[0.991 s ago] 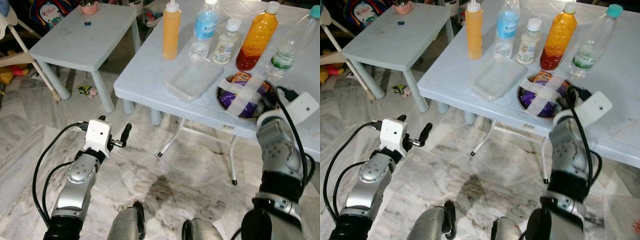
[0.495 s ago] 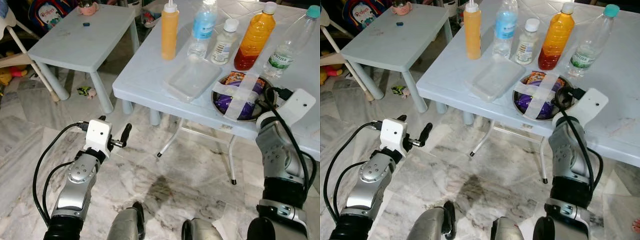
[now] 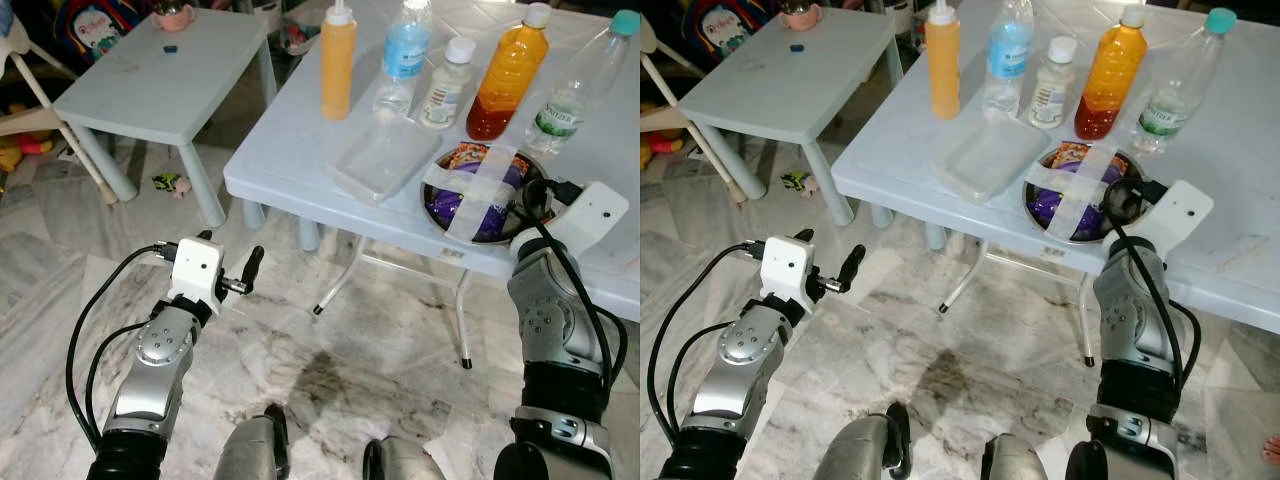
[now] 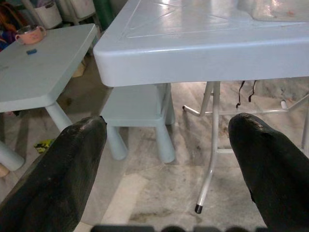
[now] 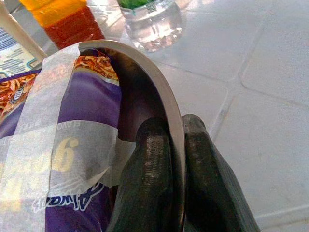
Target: Restocking fridge
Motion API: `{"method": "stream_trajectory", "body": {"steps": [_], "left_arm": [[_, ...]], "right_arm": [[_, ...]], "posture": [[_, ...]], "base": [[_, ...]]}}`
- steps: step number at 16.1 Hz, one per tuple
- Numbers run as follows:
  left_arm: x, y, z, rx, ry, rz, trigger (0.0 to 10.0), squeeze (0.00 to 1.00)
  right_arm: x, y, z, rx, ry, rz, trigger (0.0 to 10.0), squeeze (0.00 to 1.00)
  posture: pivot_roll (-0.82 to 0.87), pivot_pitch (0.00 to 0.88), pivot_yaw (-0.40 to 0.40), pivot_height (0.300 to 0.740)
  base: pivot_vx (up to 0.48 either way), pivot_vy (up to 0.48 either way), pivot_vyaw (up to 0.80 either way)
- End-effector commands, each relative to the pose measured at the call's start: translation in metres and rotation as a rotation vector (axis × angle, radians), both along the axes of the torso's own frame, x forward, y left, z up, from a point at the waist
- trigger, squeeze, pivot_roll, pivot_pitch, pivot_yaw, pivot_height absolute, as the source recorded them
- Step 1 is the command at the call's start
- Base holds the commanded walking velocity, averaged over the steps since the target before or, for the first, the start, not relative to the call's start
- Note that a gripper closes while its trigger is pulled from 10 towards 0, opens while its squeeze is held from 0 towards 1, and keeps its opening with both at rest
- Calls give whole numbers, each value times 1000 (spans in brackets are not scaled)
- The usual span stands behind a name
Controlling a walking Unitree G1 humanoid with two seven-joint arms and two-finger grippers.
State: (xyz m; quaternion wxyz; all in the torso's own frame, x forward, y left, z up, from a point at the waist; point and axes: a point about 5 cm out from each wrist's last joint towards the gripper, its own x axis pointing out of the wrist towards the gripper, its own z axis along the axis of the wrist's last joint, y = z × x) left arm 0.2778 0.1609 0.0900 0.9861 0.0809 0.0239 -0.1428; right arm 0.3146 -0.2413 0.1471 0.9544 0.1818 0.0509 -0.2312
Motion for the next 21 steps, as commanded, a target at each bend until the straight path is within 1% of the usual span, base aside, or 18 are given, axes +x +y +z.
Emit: {"method": "stream_trajectory", "body": {"steps": [1,2,3,4,5,7,8,9,10,14,15,16,19,20,21], "left_arm": [[-1,1,-2,6,9,-9,10000,0],[-1,0,-3,5,9,-9,10000,0],[-1,0,-3,4,8,-9,10000,0],[-1,0,-3,4,8,-9,10000,0],[-1,-1,-2,4,7,-10,10000,0],[-1,-1,-2,3,7,-9,10000,0],[-1,-1,-2,2,6,-8,10000,0],[-1,-1,-2,1,6,-7,10000,0],[-1,-1,-2,1,6,-6,10000,0],[0,0,-2,1,5,-5,10000,0],[0,0,-2,2,4,-3,10000,0],[0,0,-1,4,3,-4,10000,0],[0,1,-1,7,1,-5,10000,0],[0,1,-1,7,1,-5,10000,0],[0,1,-1,7,1,-4,10000,0]], "right_arm": [[-12,-7,-36,-40,190,-61,10000,0],[-13,-6,-39,20,198,-88,10000,0],[-14,-7,-39,74,176,-81,10000,0],[-16,-8,-41,100,165,-101,10000,0],[-17,-11,-42,98,172,-123,10000,1000],[-17,-11,-42,97,166,-121,10000,1000],[-17,-12,-42,89,163,-120,10000,345],[-15,-12,-41,91,157,-118,10000,157],[-13,-12,-40,94,150,-113,10000,0],[-8,-15,-35,96,131,-116,10000,0],[-5,-17,-31,108,100,-121,10000,86],[-4,-19,-28,111,83,-128,10000,1000],[-1,-21,-24,113,68,-130,10000,1000],[0,-22,-23,110,59,-125,10000,435],[0,-23,-20,106,45,-117,10000,0]], "posture": [[-6,163,60,740],[-7,161,58,740],[-5,160,58,740],[-4,160,57,740],[-4,159,57,740],[-5,158,56,740],[-5,159,55,740],[-5,159,55,740],[-5,160,56,740],[-2,163,59,740],[1,163,61,740],[1,163,61,740],[4,164,62,740],[3,164,63,740],[1,164,64,740]], "base": [[0,0,0],[0,0,0],[0,0,0],[0,0,0],[0,0,0],[0,0,0],[0,0,0],[0,0,0],[0,0,0],[0,0,0],[0,0,0],[0,0,0],[0,0,0],[0,0,0],[0,0,0]]}}
